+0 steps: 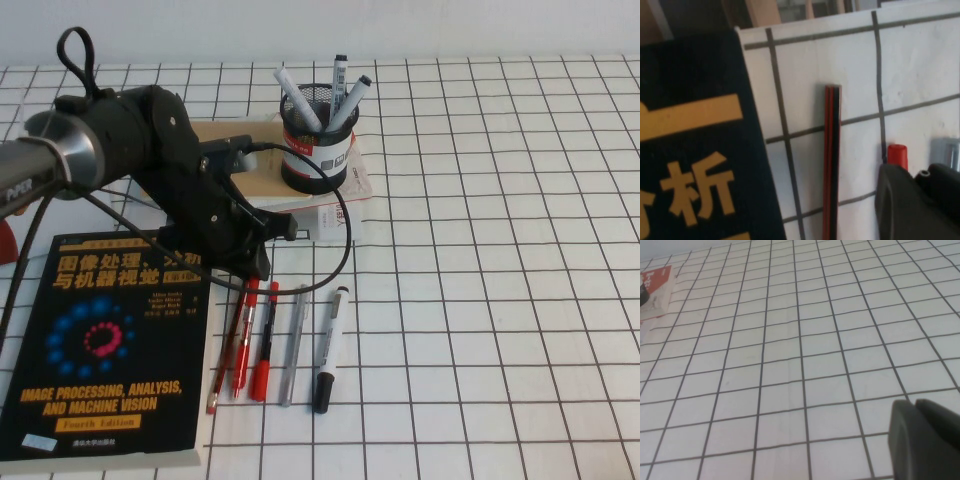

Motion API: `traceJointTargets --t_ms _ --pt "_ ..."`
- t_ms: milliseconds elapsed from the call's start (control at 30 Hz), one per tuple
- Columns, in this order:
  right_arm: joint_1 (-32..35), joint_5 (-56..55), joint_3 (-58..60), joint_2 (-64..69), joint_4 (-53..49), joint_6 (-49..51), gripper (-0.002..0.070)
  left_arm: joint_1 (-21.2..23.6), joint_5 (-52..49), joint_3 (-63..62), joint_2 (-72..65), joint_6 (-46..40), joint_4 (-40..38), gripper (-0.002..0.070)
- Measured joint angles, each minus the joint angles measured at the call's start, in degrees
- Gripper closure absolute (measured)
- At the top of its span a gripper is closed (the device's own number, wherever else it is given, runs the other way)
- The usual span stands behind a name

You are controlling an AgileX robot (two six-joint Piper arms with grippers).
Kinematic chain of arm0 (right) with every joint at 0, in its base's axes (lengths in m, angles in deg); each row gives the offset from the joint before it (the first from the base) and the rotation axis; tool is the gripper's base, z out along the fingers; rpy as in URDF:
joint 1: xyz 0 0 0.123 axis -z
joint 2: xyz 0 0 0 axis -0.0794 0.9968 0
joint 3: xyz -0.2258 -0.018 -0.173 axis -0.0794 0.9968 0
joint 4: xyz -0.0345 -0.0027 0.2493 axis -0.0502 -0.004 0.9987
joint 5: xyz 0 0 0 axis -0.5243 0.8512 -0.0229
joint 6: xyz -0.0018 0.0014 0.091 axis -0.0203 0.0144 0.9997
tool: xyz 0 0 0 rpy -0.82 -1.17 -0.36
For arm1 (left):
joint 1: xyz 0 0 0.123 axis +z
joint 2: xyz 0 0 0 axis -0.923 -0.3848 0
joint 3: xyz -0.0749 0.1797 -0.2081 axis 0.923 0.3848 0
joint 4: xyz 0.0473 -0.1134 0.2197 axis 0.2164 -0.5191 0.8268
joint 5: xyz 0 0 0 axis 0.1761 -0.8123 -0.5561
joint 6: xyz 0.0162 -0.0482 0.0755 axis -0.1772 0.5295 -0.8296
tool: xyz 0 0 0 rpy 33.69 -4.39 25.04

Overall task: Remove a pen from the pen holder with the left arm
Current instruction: 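Take a marker out of the pen holder and lay it on the table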

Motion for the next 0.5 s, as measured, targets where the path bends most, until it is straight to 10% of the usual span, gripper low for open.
traceJointTargets --t_ms 500 --pt "0.0 0.0 0.0 0.0 0.0 0.0 0.0692 0.0 0.5 -0.9 -1.1 -0.2 0.0 0.0457"
